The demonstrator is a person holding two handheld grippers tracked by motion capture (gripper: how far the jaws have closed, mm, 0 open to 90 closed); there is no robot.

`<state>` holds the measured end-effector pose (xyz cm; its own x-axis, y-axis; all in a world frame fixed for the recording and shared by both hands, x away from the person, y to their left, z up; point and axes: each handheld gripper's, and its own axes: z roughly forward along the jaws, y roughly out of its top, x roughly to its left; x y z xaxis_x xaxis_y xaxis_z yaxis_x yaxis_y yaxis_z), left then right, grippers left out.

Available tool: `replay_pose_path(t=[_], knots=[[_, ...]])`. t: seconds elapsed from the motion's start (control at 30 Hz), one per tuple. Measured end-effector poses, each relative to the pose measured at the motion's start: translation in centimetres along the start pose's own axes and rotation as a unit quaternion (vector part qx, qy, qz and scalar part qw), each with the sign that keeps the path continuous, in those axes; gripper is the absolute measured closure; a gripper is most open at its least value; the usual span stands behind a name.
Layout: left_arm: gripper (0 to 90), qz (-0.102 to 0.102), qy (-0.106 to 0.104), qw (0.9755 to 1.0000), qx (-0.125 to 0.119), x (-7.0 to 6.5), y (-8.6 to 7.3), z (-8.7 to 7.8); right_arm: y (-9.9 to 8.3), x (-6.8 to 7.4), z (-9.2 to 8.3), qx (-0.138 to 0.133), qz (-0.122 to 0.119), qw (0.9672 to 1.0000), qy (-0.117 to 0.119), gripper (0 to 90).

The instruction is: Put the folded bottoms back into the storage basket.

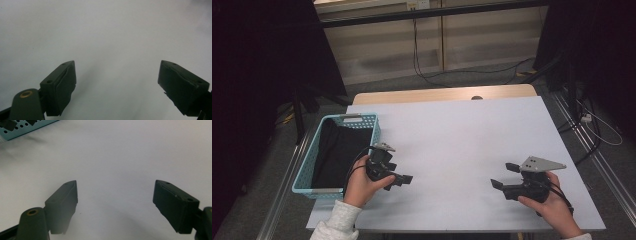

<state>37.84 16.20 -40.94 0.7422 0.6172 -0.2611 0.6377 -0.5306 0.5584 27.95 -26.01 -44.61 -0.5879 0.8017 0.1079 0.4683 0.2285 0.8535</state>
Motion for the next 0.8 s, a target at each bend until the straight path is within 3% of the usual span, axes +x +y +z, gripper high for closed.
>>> replay_pose_path(t=[0.3,0.53,0.8], knots=[[13.2,-0.011,-0.018,0.9995,-0.024,0.3,-1.3,-0.4,-0.1,0.1,0.0,0.002,-0.002,1.0,0.003,19.3],[11.2,0.002,-0.03,0.9992,-0.026,0.3,-2.2,-0.4,-0.1,0.2,0.0,0.004,-0.005,1.0,0.004,19.3],[8.6,0.0,-0.032,0.9986,-0.041,0.3,-2.6,-0.6,-0.2,0.2,0.0,0.006,-0.003,1.0,0.004,19.3]])
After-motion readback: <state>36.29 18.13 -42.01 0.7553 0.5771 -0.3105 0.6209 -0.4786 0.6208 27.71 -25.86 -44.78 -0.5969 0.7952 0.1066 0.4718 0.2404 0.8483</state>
